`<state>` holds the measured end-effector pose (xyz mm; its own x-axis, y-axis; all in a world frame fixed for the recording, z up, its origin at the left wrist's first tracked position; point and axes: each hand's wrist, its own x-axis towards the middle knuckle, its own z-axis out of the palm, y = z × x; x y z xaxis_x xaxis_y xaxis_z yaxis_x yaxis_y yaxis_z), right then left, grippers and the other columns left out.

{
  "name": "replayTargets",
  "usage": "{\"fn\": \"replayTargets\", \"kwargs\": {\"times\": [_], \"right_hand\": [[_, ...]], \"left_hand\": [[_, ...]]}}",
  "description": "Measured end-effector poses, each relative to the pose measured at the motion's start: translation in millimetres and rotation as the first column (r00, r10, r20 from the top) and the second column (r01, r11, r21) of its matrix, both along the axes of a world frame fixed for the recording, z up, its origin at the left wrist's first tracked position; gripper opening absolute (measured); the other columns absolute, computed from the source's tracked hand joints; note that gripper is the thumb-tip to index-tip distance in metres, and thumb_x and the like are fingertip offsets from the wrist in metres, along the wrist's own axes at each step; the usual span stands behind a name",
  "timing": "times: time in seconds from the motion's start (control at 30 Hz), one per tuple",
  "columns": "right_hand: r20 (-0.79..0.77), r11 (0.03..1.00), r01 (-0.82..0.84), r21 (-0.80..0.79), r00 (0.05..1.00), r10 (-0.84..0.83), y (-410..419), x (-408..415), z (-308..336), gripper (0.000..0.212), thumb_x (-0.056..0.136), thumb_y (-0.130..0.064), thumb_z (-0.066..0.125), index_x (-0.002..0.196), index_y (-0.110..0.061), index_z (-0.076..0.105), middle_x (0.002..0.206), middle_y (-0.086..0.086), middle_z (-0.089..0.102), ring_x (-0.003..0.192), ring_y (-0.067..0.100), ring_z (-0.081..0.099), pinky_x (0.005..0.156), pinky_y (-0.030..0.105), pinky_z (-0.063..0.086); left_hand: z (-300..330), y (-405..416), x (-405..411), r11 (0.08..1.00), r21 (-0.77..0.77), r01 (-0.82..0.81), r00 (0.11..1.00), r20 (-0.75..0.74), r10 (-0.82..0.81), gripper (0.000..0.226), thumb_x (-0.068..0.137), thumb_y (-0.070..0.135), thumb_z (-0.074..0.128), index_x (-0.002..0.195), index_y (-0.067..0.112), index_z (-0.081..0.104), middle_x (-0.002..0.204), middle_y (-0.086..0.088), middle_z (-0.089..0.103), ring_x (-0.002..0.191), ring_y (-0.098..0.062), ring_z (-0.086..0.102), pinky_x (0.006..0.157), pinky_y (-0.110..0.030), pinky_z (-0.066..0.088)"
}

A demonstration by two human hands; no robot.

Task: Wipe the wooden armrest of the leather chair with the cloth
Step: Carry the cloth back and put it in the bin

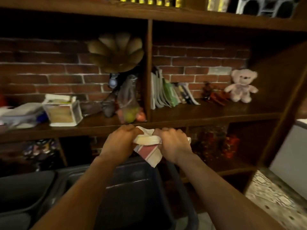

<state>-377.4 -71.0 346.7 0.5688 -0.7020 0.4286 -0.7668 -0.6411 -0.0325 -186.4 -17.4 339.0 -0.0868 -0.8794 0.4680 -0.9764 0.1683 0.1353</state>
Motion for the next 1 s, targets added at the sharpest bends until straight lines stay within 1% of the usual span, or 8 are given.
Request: {"fn": "replayTargets", "kwargs": {"times": [0.17,0.3,0.37,0.53,0.63,0.77,0.9,1.0], "right_hand": [[0.036,0.991,-0.129,-0.022,0.991,0.13,-26.8,31.5,-15.6,0.025,0.085,-0.028,0.064,0.109,-0.033,0.058,0.101,-0.002,0.066,0.096,0.025,0.062,0.08,0.04,0.045],[0.006,0.985,-0.169,0.04,0.986,0.168,-39.7,53.8,-46.9,0.036,0.083,-0.025,0.068,0.117,-0.035,0.058,0.107,-0.002,0.069,0.103,0.024,0.062,0.091,0.045,0.04],[0.002,0.978,-0.191,0.086,0.982,0.191,-42.9,62.0,-67.7,0.038,0.083,-0.023,0.069,0.118,-0.034,0.059,0.109,-0.001,0.068,0.102,0.025,0.062,0.09,0.044,0.044],[-0.028,0.959,-0.204,0.196,0.976,0.214,-48.1,90.6,-121.3,0.035,0.086,-0.025,0.066,0.119,-0.032,0.058,0.107,0.001,0.067,0.098,0.027,0.063,0.082,0.041,0.049],[-0.036,0.949,-0.184,0.255,0.979,0.2,-42.9,102.7,-153.2,0.034,0.087,-0.022,0.065,0.119,-0.033,0.059,0.111,0.0,0.068,0.1,0.024,0.064,0.083,0.04,0.053],[-0.088,0.942,-0.138,0.305,0.981,0.172,-35.7,118.6,-196.2,0.029,0.085,-0.023,0.066,0.111,-0.036,0.059,0.105,-0.002,0.071,0.096,0.022,0.066,0.081,0.037,0.048],[-0.097,0.901,-0.114,0.419,0.981,0.17,-27.3,123.3,-232.0,0.03,0.087,-0.027,0.065,0.115,-0.034,0.06,0.112,-0.001,0.069,0.104,0.024,0.063,0.093,0.04,0.044],[-0.111,0.849,-0.093,0.52,0.978,0.176,-21.8,122.4,-250.1,0.031,0.086,-0.029,0.064,0.116,-0.034,0.06,0.117,0.0,0.068,0.109,0.024,0.06,0.098,0.04,0.043]], "left_hand": [[-13.4,-2.3,24.3,0.989,0.021,-0.146,0.989,0.038,0.145,0.048,0.079,0.025,0.074,0.121,0.038,0.055,0.116,0.009,0.056,0.108,-0.016,0.05,0.081,-0.035,0.048],[-42.5,-4.9,41.1,0.972,0.08,-0.219,0.975,0.044,0.216,0.044,0.082,0.032,0.07,0.122,0.038,0.054,0.117,0.009,0.055,0.108,-0.016,0.051,0.08,-0.035,0.049],[-62.5,-3.3,47.2,0.962,0.134,-0.237,0.972,0.037,0.234,0.046,0.082,0.033,0.07,0.124,0.038,0.054,0.121,0.009,0.055,0.111,-0.017,0.051,0.084,-0.036,0.049],[-114.4,-2.8,66.8,0.935,0.24,-0.261,0.963,-0.001,0.269,0.045,0.084,0.029,0.069,0.126,0.035,0.053,0.123,0.009,0.054,0.109,-0.014,0.049,0.086,-0.029,0.043],[-144.0,1.5,74.7,0.911,0.311,-0.271,0.954,-0.039,0.297,0.047,0.084,0.024,0.069,0.127,0.033,0.053,0.129,0.007,0.052,0.112,-0.016,0.051,0.092,-0.032,0.046],[-187.6,6.6,88.6,0.878,0.416,-0.236,0.947,-0.106,0.304,0.043,0.086,0.026,0.065,0.125,0.037,0.052,0.129,0.009,0.051,0.106,-0.014,0.055,0.088,-0.031,0.048],[-223.9,10.9,97.1,0.832,0.514,-0.209,0.945,-0.111,0.306,0.044,0.084,0.028,0.066,0.123,0.04,0.051,0.128,0.008,0.053,0.107,-0.015,0.056,0.089,-0.031,0.046],[-245.9,14.4,99.2,0.79,0.589,-0.171,0.951,-0.11,0.288,0.048,0.083,0.035,0.065,0.128,0.04,0.049,0.134,0.009,0.051,0.116,-0.015,0.052,0.094,-0.034,0.044]]}}
